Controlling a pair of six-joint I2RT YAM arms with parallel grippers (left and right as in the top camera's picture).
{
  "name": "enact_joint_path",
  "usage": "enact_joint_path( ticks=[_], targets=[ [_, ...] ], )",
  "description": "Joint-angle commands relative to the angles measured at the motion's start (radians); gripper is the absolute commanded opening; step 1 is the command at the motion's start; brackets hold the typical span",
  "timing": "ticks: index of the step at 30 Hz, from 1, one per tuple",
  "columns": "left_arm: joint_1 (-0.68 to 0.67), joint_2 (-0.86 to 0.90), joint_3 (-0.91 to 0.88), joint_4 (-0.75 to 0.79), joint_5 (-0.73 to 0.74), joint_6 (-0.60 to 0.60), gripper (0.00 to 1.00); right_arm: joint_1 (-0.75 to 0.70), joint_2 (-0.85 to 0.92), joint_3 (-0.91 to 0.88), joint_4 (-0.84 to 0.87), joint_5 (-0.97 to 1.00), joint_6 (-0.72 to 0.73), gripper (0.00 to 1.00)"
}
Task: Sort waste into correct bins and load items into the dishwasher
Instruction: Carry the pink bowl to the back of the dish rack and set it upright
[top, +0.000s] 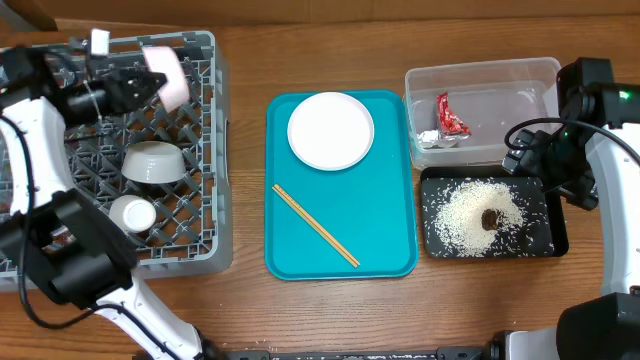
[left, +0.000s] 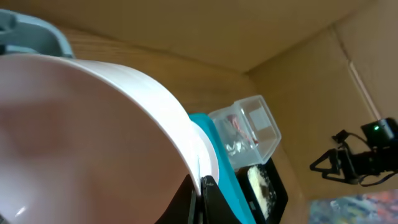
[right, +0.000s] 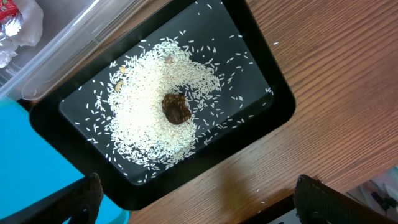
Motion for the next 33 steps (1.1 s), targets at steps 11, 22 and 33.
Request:
enact_joint_path(
  ticks=[11, 22, 33],
  targets=[
    [0.032, 0.169, 0.008, 0.05, 0.261, 0.086, 0.04, -0.005, -0.021, 0.013, 0.002, 0.003, 0.002, 1.0],
    [0.099, 0.175, 0.008, -0.061, 0.023, 0.087, 0.07, -0.005, -0.021, 0.013, 0.002, 0.003, 0.002, 1.0],
    [0.254, 0.144, 0.009, -0.259, -0.006, 0.163, 1.0, -0.005, -0.021, 0.013, 0.002, 0.003, 0.002, 1.0]
  ],
)
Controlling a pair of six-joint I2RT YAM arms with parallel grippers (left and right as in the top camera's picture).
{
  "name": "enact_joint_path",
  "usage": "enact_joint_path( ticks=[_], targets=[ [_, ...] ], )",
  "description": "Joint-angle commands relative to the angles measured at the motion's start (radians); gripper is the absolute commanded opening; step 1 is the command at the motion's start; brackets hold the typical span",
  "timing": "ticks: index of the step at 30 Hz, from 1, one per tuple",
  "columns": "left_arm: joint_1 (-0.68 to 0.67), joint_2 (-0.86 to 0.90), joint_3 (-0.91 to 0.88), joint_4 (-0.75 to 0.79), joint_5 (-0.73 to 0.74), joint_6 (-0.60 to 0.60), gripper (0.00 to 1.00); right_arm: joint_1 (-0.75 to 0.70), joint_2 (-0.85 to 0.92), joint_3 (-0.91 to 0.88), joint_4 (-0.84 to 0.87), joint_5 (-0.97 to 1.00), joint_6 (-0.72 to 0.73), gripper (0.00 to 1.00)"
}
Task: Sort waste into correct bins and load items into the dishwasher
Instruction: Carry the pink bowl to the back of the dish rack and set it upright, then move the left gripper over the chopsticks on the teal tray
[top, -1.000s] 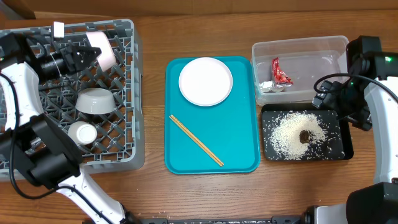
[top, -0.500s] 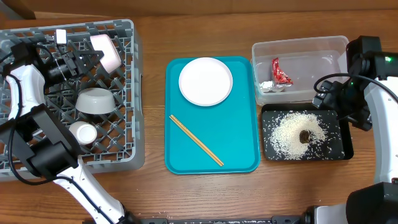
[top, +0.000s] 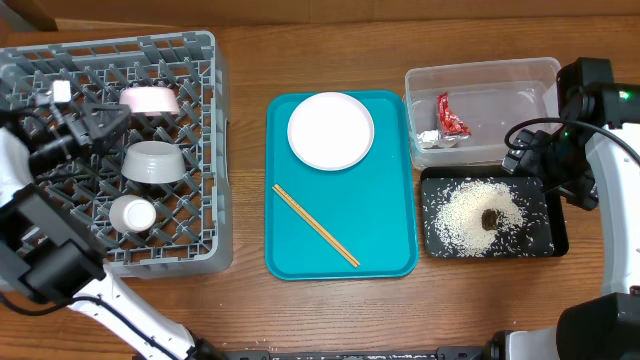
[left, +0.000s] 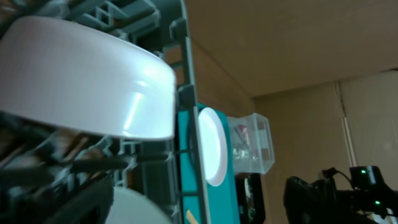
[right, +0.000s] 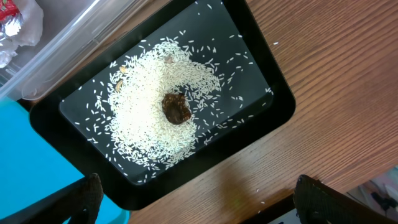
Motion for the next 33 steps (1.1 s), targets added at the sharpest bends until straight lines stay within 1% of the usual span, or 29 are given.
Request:
enact_joint_path(
  ticks=[1, 6, 8, 9, 11, 13, 14, 16, 18, 19, 20, 22, 26, 31, 33],
  targets=[
    [0.032, -0.033, 0.008, -0.061, 0.001, 0.093, 1.0, -0.005, -0.021, 0.013, 0.003, 0.002, 0.002, 1.0],
    [0.03, -0.146, 0.008, -0.159, -0.024, 0.163, 1.0, -0.005, -0.021, 0.013, 0.002, 0.002, 0.002, 1.0],
    [0.017, -0.201, 0.008, -0.191, -0.038, 0.165, 1.0, -0.005, -0.021, 0.013, -0.001, 0.002, 0.002, 1.0],
    [-0.01, -0.265, 0.008, -0.225, -0.055, 0.165, 1.0, -0.005, -0.021, 0.013, -0.005, 0.002, 0.002, 1.0],
    [-0.05, -0.325, 0.008, -0.249, -0.111, 0.148, 1.0, -0.005, -0.021, 0.013, -0.006, 0.002, 0.002, 1.0],
    [-0.114, -0.387, 0.008, -0.26, -0.225, 0.043, 1.0, -0.005, -0.021, 0.013, -0.007, 0.002, 0.002, 1.0],
    [-0.152, -0.415, 0.008, -0.256, -0.304, -0.03, 1.0, -0.005, -0.021, 0.013, -0.007, 0.002, 0.002, 1.0],
    [-0.238, -0.461, 0.008, -0.245, -0.497, -0.189, 1.0, -0.005, -0.021, 0.013, -0.005, 0.002, 0.002, 1.0],
    [-0.339, -0.497, 0.008, -0.248, -0.725, -0.376, 1.0, -0.005, -0.021, 0.013, -0.004, 0.002, 0.002, 1.0],
    [-0.386, -0.509, 0.008, -0.254, -0.818, -0.445, 1.0, -0.005, -0.021, 0.013, -0.004, 0.002, 0.002, 1.0],
    [-0.436, -0.518, 0.008, -0.261, -0.9, -0.507, 1.0, -0.005, -0.021, 0.013, -0.004, 0.002, 0.002, 1.0],
    [-0.539, -0.526, 0.008, -0.278, -1.014, -0.612, 1.0, -0.005, -0.021, 0.013, -0.005, 0.002, 0.002, 1.0],
    [-0.71, -0.525, 0.007, -0.328, -1.074, -0.737, 1.0, -0.005, -0.021, 0.013, -0.011, 0.002, 0.002, 1.0],
    [-0.841, -0.537, 0.007, -0.418, -1.163, -0.854, 1.0, -0.005, -0.021, 0.013, -0.013, 0.002, 0.002, 1.0],
    [-0.895, -0.553, 0.005, -0.454, -1.2, -0.918, 1.0, -0.005, -0.021, 0.013, -0.013, 0.002, 0.002, 1.0]
  ],
)
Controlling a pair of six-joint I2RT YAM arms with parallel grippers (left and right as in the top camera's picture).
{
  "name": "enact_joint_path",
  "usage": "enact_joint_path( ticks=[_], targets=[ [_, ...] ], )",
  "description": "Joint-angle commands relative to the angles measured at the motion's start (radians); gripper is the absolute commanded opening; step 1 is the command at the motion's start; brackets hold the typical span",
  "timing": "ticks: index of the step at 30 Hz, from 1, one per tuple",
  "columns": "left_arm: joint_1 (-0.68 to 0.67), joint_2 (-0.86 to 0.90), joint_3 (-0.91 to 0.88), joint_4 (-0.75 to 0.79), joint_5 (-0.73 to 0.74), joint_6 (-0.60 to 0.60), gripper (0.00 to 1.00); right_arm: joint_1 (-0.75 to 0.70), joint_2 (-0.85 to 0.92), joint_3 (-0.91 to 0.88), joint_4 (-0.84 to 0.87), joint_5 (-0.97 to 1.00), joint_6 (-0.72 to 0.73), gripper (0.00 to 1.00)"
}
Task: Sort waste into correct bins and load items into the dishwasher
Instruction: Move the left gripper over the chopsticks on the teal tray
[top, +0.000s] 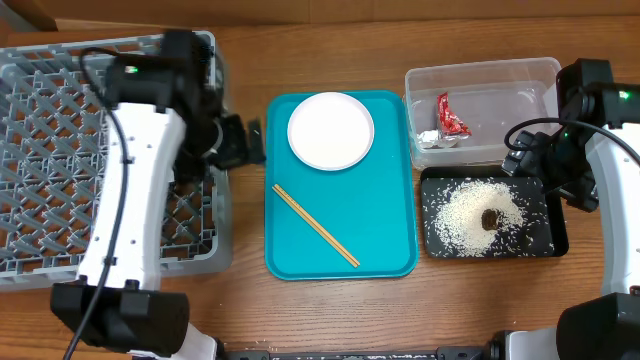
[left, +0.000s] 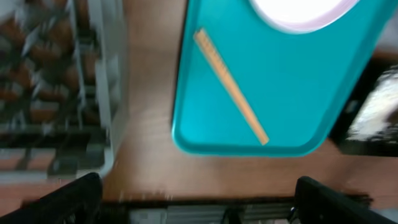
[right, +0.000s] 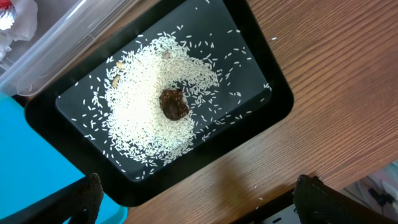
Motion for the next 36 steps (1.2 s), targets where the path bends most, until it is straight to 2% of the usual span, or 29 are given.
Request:
enact_joint_path(
  ticks=[1, 4, 9, 13, 20, 26, 31, 36],
  targets=[
    [-0.091, -0.054, -0.002, -0.029, -0.131, -0.186, 1.0, -0.005, -0.021, 0.013, 0.002, 0.003, 0.002, 1.0],
    [-0.208, -0.08, -0.026, 0.013, -0.165, -0.269, 1.0, -0.005, -0.021, 0.013, 0.002, 0.002, 0.002, 1.0],
    [-0.414, -0.075, -0.125, 0.11, -0.261, -0.571, 1.0, -0.005, -0.021, 0.013, 0.002, -0.004, 0.002, 1.0],
    [-0.485, -0.075, -0.267, 0.24, -0.254, -0.653, 1.0, -0.005, -0.021, 0.013, 0.002, -0.005, 0.002, 1.0],
    [-0.501, -0.074, -0.581, 0.57, -0.113, -0.678, 1.0, -0.005, -0.021, 0.013, 0.002, -0.009, 0.002, 1.0],
    [-0.5, -0.06, -0.779, 0.824, -0.119, -0.677, 1.0, -0.005, -0.021, 0.013, -0.002, -0.009, 0.002, 1.0],
    [-0.5, -0.042, -0.866, 0.945, -0.129, -0.681, 0.97, -0.005, -0.021, 0.013, -0.002, -0.016, 0.002, 1.0],
    [-0.5, 0.007, -0.882, 0.968, -0.127, -0.708, 0.95, -0.005, -0.021, 0.013, -0.001, -0.016, 0.002, 1.0]
  ],
)
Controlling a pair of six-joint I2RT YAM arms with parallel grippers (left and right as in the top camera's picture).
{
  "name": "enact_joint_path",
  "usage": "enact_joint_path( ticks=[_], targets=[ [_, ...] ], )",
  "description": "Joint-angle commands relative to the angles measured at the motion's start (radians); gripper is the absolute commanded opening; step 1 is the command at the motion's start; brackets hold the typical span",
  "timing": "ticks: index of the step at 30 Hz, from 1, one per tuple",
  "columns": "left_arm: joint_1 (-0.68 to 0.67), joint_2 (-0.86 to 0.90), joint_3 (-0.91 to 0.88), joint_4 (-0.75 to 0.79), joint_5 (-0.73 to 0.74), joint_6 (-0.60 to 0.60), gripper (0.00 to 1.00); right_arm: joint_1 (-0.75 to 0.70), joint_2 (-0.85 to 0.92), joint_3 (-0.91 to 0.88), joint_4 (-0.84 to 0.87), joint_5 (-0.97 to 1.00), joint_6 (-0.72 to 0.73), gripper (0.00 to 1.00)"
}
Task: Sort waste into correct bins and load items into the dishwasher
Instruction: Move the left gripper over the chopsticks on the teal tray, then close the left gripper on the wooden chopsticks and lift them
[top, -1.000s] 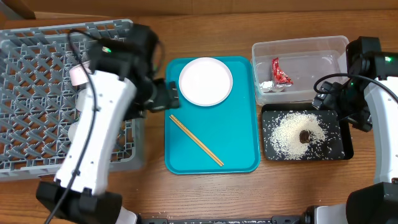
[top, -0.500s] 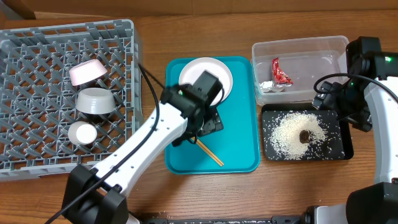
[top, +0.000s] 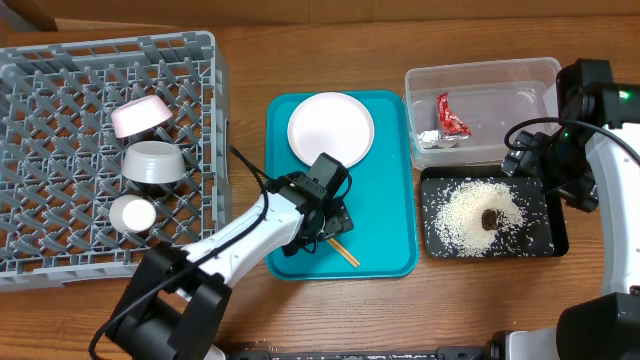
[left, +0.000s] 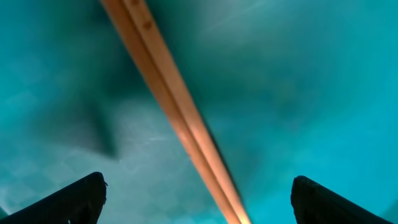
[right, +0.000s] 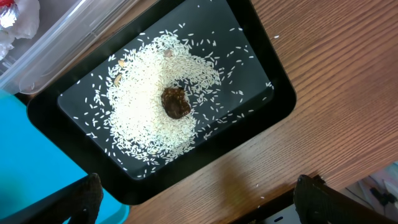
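A pair of wooden chopsticks (left: 180, 124) lies on the teal tray (top: 385, 240). My left gripper (left: 199, 205) is open and low over them, one finger on each side, touching nothing. In the overhead view the left gripper (top: 325, 220) hides most of the chopsticks (top: 347, 256). A white plate (top: 331, 131) sits at the tray's far end. The grey dish rack (top: 60, 70) holds a pink bowl (top: 140, 115), a white bowl (top: 152, 160) and a white cup (top: 133, 213). My right gripper (right: 202, 202) is open above the table, by the black tray (right: 261, 124).
The black tray (top: 555, 235) holds scattered rice (top: 470, 215) and a brown lump (right: 176, 102). Behind it a clear bin (top: 500, 75) contains a red wrapper (top: 452, 113) and crumpled foil (top: 430, 137). The right arm (top: 585, 120) stands at the table's right edge.
My left gripper was high by the rack's right edge, looking down on the teal tray. Now it is low over the chopsticks, still open. The right arm has barely moved.
My left gripper held the pink bowl over the back of the rack. Then the bowl sat in the rack and the gripper was open beside it. Then the arm was at the rack's right edge, and now it is down at the chopsticks.
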Motion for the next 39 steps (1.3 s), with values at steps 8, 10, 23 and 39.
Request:
enact_joint_path(
  ticks=[8, 10, 23, 39],
  targets=[
    [0.0, 0.124, -0.013, 0.011, 0.001, -0.056, 0.68, -0.005, -0.021, 0.013, 0.0, -0.008, 0.002, 1.0],
    [0.0, 0.124, -0.013, 0.011, 0.001, -0.056, 0.49, -0.005, -0.021, 0.013, 0.0, -0.008, 0.001, 1.0],
    [0.147, 0.124, -0.01, 0.04, -0.013, -0.052, 0.21, -0.005, -0.021, 0.013, 0.0, -0.008, 0.002, 1.0],
    [0.206, 0.129, -0.01, 0.048, -0.064, 0.002, 0.37, -0.005, -0.021, 0.013, 0.0, -0.008, 0.002, 1.0]
  ],
)
